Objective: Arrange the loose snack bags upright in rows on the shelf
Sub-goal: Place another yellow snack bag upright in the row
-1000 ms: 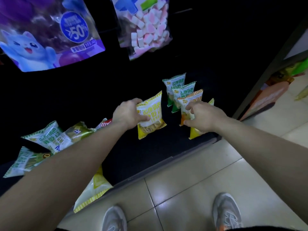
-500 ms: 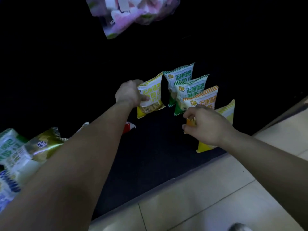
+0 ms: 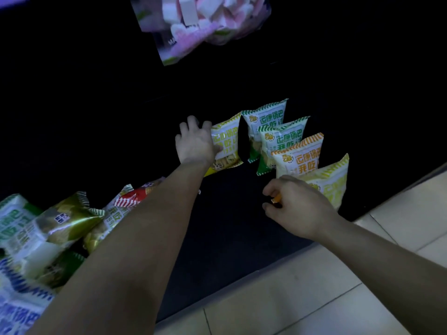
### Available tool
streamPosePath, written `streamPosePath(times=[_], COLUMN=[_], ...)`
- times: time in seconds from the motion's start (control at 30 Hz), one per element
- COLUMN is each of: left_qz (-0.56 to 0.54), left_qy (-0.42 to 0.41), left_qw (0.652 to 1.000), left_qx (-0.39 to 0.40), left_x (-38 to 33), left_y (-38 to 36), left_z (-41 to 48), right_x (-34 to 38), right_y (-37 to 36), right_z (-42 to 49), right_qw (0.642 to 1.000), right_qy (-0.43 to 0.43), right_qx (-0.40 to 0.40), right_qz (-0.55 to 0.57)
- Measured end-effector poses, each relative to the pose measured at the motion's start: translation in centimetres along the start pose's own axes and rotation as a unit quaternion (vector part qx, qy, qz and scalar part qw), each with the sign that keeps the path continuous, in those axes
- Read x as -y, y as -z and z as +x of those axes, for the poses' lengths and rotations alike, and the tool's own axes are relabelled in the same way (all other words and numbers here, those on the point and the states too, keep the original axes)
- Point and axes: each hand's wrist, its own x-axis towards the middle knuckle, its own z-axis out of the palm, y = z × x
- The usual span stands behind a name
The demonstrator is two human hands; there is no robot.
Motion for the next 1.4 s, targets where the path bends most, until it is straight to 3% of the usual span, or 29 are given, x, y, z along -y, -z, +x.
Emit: streamPosePath(times=[0.23,0.43,0.63,0.87,1.07,1.23,1.4], left_qz=[-0.006,0.000,-0.021,-0.094,-0.149,-0.139,-0.131], left_qy=[-0.047,-0.015,0.013,0.068,0.080,0.075,0.052], left_qw=[0.991,0.971,0.970,0.975,0.974,0.976,0.980], left_qx=[0.124,0.240,0.240,0.187,0.152,0.151,0.139], left_x=[5.0,13.6,19.9,23.4,22.5,22.0,21.2], left_y=[8.1,14.6,15.5,13.1,11.0,10.5,12.6], left_z=[-4.1,-13.4,-20.0,-20.3,-18.5,-18.2,-18.2], right_x=[3.9,8.1,12.7,19.1,20.5,20.1,17.7], right_y=[1.9,3.0,-2.3,-10.1,-14.0,-12.7,-5.8], right_z=[-1.0,-2.3,-2.1,2.7,7.3,8.1,5.7], right_qw=[0.998,0.987,0.987,0.994,0.995,0.994,0.995], right_qy=[0.039,0.062,0.070,0.099,0.083,0.089,0.050], right_qx=[0.035,0.104,0.128,0.044,0.021,-0.038,-0.034], right_qz=[-0.039,-0.104,-0.067,-0.024,-0.050,-0.050,0.073])
